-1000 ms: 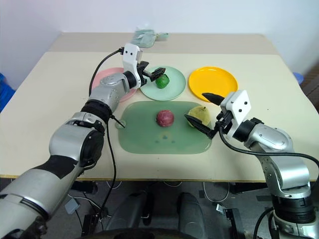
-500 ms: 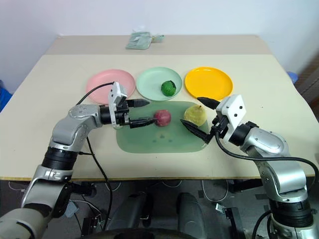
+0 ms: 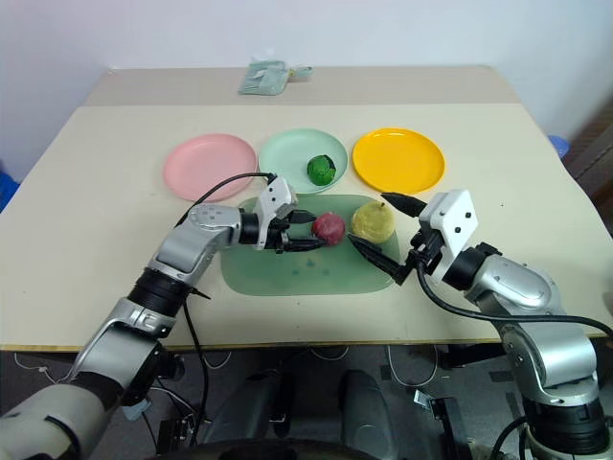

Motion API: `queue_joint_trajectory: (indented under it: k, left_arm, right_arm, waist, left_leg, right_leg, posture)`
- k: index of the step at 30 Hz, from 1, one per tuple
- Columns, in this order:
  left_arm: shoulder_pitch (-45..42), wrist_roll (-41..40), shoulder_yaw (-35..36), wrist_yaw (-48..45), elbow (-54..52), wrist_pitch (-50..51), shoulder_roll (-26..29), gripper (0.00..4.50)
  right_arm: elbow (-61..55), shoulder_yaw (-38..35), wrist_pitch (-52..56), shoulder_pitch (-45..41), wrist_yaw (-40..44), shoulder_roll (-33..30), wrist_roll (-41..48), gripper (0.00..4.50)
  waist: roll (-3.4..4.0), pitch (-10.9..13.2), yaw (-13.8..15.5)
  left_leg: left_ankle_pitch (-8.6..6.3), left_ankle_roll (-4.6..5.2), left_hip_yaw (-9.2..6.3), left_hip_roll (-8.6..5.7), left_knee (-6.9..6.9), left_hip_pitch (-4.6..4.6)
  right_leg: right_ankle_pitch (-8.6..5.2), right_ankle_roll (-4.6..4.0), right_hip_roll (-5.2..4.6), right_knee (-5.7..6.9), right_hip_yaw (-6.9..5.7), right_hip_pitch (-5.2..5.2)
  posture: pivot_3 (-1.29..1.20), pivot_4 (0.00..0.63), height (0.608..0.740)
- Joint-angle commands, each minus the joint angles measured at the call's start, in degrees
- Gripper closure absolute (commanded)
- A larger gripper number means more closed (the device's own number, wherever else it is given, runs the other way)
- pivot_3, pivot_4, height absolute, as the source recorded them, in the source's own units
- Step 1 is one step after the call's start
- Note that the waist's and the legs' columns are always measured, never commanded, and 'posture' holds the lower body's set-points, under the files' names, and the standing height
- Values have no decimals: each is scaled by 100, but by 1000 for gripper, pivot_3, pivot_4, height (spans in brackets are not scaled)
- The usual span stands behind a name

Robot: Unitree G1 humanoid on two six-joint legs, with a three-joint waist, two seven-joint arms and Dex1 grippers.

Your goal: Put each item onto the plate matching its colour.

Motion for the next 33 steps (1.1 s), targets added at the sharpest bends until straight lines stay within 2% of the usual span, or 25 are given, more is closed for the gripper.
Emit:
queue_joint_trajectory:
  k: [1,6,11,17,27,33]
  left_arm:
    - [-98,-34,285,158,-131,-116,6,1872]
    - [-29,-83,460,351,-273,-75,-34,1872]
    - [77,-321,827,590,-599,253,-24,1872]
    - [188,-353,785,523,-735,360,75,1872]
    - [80,-545,653,47,-742,590,69,1872]
    - [-354,-238,457,31,93,168,-217,1872]
  right_arm:
    - [-328,-287,-8,160,-57,-30,116,0]
    - [-513,-526,22,544,-57,-83,180,0]
    - [-777,-1065,145,1162,34,-226,318,0]
    - [-759,-1540,132,1595,205,-335,417,0]
    - [-929,-1565,167,1646,91,-301,487,0]
    - [-1116,-1576,251,1690,-98,-274,537,0]
  waist:
    - [0,0,0]
    - [0,0,21]
    - [-1,0,39]
    - [0,0,13]
    - [0,0,14]
    - [-1,0,75]
  left_leg:
    - [0,0,0,0,0,0]
    - [0,0,0,-1,2,0]
    - [-1,1,0,-1,3,-1]
    - [0,1,0,0,4,2]
    - [-1,1,0,0,4,2]
    - [-1,1,0,-1,6,2]
  right_leg:
    - [0,0,0,0,0,0]
    - [0,0,-2,0,0,2]
    - [0,0,-2,0,0,2]
    - [0,0,-1,1,0,5]
    - [-1,0,-1,0,0,5]
    - [-1,0,-2,-1,0,7]
  posture:
    - [0,150,740]
    - [0,150,740]
    - [0,150,740]
    - [0,150,740]
    - [0,150,740]
    - [0,150,740]
